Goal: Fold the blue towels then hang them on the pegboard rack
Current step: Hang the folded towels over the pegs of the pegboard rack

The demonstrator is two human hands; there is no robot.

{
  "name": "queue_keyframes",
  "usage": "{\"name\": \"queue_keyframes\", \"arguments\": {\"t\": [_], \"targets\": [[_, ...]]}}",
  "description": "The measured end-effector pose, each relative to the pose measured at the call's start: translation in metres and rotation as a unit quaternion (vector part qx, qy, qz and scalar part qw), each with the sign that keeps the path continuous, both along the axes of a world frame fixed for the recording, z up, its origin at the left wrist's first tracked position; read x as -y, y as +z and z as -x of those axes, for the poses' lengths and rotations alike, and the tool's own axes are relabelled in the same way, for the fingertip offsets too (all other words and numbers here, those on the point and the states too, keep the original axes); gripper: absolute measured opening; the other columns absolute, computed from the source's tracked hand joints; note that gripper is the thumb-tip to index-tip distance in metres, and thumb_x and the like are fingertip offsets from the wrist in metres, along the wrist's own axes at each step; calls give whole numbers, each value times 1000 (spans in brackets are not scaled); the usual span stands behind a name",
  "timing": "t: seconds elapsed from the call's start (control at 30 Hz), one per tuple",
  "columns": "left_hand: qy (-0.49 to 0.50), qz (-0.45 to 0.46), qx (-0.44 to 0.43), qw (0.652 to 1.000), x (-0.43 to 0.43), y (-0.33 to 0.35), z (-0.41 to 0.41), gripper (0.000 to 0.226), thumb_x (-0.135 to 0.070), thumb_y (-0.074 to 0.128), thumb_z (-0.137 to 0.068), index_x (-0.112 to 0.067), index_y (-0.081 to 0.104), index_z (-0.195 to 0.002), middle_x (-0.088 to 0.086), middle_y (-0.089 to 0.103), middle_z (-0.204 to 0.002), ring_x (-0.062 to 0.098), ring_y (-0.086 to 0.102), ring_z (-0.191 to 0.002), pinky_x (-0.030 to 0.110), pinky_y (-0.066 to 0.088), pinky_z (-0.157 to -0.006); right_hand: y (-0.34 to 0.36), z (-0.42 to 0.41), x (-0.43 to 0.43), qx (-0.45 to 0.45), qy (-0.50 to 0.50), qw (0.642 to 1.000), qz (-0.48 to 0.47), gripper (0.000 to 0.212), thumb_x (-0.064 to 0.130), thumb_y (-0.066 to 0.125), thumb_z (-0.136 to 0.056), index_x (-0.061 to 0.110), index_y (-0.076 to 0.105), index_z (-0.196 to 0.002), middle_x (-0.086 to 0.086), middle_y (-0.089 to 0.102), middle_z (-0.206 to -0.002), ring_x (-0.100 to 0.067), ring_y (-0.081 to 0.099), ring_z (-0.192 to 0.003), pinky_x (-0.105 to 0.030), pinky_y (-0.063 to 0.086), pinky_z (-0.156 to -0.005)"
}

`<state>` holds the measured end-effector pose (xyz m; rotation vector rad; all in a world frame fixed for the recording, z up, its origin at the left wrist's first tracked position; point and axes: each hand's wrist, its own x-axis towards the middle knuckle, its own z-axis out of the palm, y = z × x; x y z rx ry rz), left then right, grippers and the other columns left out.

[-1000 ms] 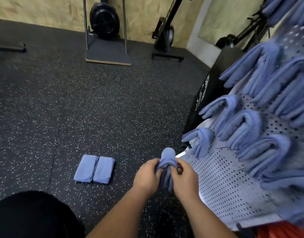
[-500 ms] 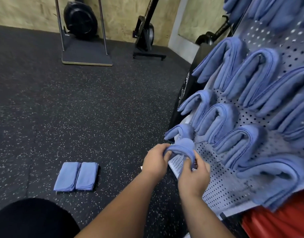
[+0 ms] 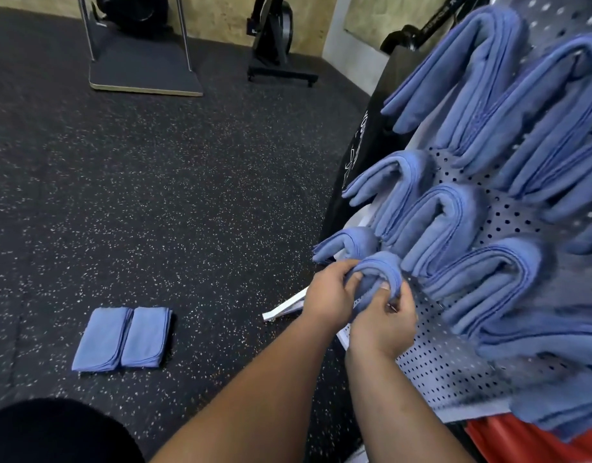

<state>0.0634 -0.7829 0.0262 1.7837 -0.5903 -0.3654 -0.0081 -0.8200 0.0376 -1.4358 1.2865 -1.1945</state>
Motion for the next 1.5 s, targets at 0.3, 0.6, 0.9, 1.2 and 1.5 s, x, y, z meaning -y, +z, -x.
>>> {"name": "queue_keyframes", "arguments": {"t": [0.3, 0.6, 0.9, 1.2, 1.5], "targets": [[-18, 2, -42, 999, 31, -16, 1, 24, -22, 59, -104, -24, 74, -123, 0, 78, -104, 17, 70, -95, 32, 54, -88, -19, -3, 26, -42, -11, 999, -7, 41, 42, 60, -96, 41, 66, -137, 4, 76, -101, -18, 72, -88, -41, 61, -88], [-2, -35, -115, 993, 48, -34, 0, 22, -34, 63, -103, -28, 74, -121, -1, 78, -102, 21, 71, -97, 35, 55, -90, -24, -8, 36, -39, -2, 999, -7, 43, 33, 66, -100, 39, 64, -142, -4, 72, -108, -18, 70, -91, -24, 44, -79], [-23, -164, -92, 982, 19, -52, 2, 23, -47, 65, -100, -36, 75, -117, -4, 76, -111, 20, 69, -108, 35, 55, -92, -14, -2, 28, -75, 10, 997, 4, 45, 34, 67, -100, 36, 62, -145, -3, 72, -105, -11, 58, -86, -20, 39, -81], [-54, -292, -64, 953, -52, -67, 12, 26, -43, 62, -100, -34, 70, -123, -6, 75, -119, 21, 68, -110, 34, 55, -96, -10, 7, -5, -78, 47, 996, -14, 51, 34, 70, -100, 38, 56, -148, -10, 57, -127, -24, 66, -97, -35, 52, -88], [1, -336, -65, 940, -150, -73, 4, 28, -39, 60, -103, -32, 67, -129, -4, 72, -119, 21, 67, -110, 36, 56, -95, -8, -12, -60, -97, 118, 988, -29, 52, 36, 70, -98, 44, 52, -146, -5, 61, -126, -28, 69, -93, -48, 58, -91]]}}
